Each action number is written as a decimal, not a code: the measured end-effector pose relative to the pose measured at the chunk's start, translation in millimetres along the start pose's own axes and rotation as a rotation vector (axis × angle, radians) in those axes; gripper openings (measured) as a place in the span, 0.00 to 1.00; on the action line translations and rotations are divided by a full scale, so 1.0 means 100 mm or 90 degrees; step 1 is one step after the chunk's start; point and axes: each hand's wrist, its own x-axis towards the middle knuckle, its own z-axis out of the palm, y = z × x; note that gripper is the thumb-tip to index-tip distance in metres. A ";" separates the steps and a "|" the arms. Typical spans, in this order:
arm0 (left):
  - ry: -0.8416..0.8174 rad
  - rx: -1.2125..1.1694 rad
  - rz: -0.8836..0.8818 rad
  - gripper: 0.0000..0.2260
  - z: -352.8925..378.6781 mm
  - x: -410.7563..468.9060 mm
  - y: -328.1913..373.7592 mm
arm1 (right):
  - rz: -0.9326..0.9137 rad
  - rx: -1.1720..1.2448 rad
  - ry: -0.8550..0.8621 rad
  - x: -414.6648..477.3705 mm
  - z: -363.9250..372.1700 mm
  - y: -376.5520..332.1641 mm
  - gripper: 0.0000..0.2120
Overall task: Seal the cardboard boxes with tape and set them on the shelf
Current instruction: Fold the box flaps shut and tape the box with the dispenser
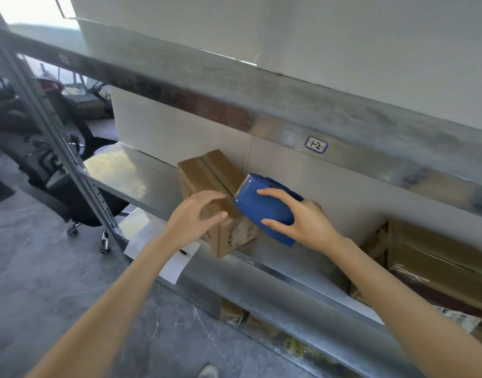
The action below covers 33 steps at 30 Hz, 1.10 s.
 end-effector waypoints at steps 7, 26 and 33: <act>-0.046 -0.187 -0.041 0.15 -0.22 0.16 0.09 | -0.114 -0.053 -0.043 0.08 -0.01 -0.14 0.27; -0.176 -0.314 -0.079 0.15 -0.17 0.09 0.21 | -0.167 -0.076 -0.054 -0.14 -0.01 -0.26 0.26; -0.202 -0.343 -0.108 0.14 -0.18 0.06 0.16 | -0.165 -0.074 -0.060 -0.18 -0.04 -0.25 0.26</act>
